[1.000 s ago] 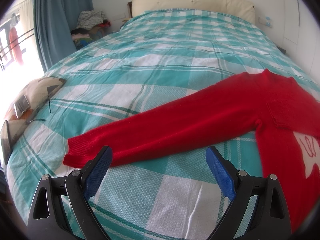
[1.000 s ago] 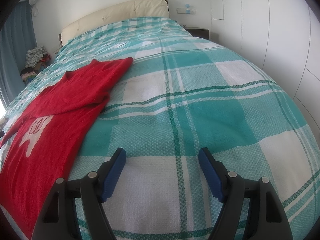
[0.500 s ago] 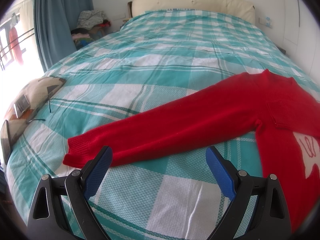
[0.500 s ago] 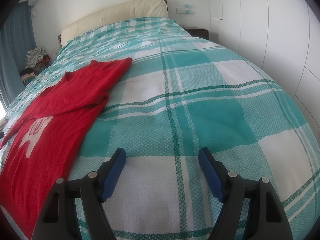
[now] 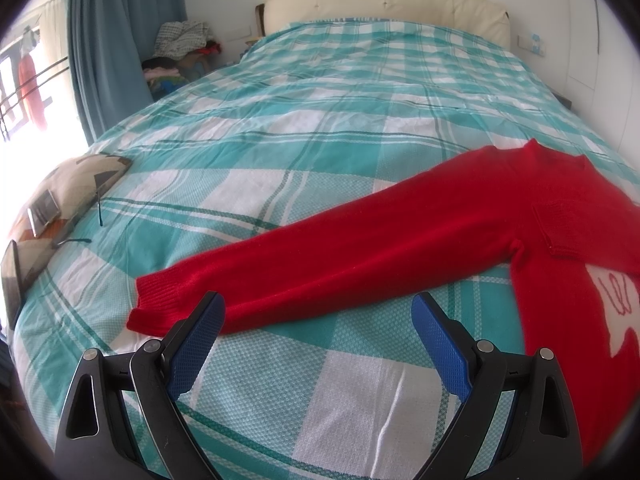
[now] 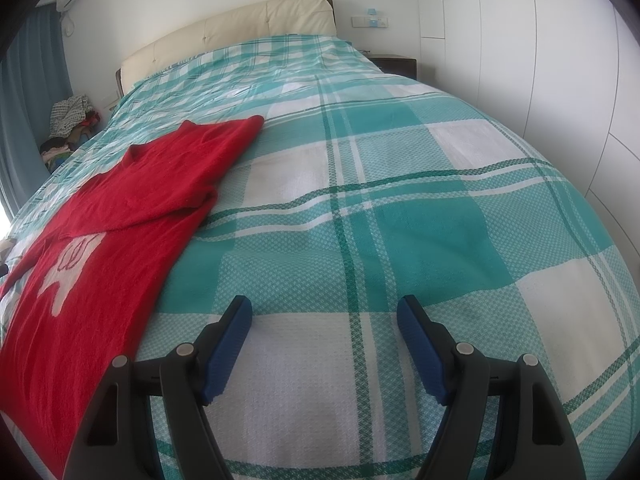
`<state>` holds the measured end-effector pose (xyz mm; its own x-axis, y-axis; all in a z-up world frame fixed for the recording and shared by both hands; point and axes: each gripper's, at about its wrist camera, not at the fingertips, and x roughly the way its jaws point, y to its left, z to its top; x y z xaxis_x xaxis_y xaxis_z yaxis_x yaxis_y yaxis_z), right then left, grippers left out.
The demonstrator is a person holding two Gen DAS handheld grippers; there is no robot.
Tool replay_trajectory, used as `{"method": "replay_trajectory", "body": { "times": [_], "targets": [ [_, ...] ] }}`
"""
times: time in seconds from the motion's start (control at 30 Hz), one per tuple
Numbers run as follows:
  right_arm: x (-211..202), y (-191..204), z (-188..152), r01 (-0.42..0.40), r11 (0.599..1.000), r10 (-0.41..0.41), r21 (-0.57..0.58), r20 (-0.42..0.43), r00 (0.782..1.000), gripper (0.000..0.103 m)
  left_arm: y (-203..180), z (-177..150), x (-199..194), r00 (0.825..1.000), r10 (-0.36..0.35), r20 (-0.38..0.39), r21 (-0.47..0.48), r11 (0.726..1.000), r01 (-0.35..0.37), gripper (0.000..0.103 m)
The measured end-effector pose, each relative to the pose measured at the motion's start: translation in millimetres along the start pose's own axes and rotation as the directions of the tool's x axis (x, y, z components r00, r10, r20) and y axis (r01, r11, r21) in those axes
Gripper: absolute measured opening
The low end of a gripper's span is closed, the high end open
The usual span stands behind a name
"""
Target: Fold small clothes
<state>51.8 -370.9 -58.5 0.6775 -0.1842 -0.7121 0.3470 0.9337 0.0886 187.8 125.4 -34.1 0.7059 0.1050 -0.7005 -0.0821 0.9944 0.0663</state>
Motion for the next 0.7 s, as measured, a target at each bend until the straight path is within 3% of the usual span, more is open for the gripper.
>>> {"method": "replay_trajectory", "body": {
  "times": [0.7],
  "targets": [
    [-0.7,-2.0,0.9,0.001,1.0,-0.001,0.007,0.002,1.0,0.075,-0.3,-0.2,-0.6,1.0,0.001,0.001,0.002,1.0,-0.001,0.095]
  ]
}}
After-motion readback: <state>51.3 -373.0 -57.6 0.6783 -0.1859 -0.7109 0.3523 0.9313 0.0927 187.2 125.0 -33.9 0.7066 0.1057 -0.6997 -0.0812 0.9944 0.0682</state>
